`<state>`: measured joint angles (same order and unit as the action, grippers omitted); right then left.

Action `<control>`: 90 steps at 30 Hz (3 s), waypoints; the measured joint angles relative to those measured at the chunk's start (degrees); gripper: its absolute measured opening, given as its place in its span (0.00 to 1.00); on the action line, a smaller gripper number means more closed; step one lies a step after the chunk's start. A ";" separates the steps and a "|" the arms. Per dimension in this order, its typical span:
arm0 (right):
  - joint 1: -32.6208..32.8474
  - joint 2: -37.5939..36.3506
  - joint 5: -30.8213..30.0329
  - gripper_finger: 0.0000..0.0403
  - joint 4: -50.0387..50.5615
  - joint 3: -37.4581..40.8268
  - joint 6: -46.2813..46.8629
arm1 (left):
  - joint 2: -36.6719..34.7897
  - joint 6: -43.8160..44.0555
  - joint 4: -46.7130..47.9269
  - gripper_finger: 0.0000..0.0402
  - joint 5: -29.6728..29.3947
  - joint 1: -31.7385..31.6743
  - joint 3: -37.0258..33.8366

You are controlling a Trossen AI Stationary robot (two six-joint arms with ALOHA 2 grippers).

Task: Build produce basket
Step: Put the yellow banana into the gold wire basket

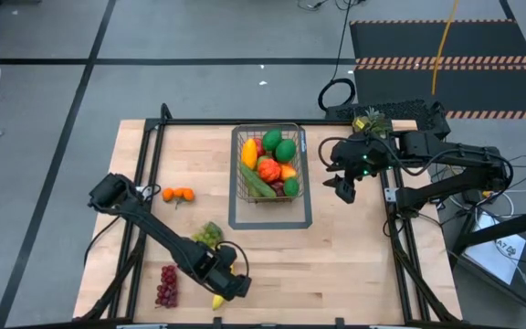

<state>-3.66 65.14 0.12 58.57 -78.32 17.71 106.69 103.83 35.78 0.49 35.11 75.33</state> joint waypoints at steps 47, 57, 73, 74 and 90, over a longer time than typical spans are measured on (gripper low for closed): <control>0.02 0.02 -0.02 0.53 0.00 0.00 -2.54 | 4.80 -6.66 5.39 0.95 -2.86 1.40 -0.07; 0.02 0.02 0.11 0.53 0.00 0.00 -0.85 | 6.49 -9.66 4.31 0.76 -2.12 1.19 -0.04; 0.02 0.02 0.06 0.53 -3.87 0.00 -1.92 | 6.58 -9.64 -1.23 0.31 -0.70 -1.75 -0.04; 0.02 0.02 0.06 0.53 -4.05 0.00 -1.92 | 6.58 -9.64 -2.06 0.31 -0.65 -2.00 -0.04; 0.02 0.02 0.02 0.53 -4.35 0.00 -1.27 | -3.48 -22.15 -3.44 0.32 -6.30 -9.39 -0.04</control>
<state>-3.64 65.17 0.14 54.21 -78.32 16.44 103.21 81.69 32.34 -5.80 25.72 75.29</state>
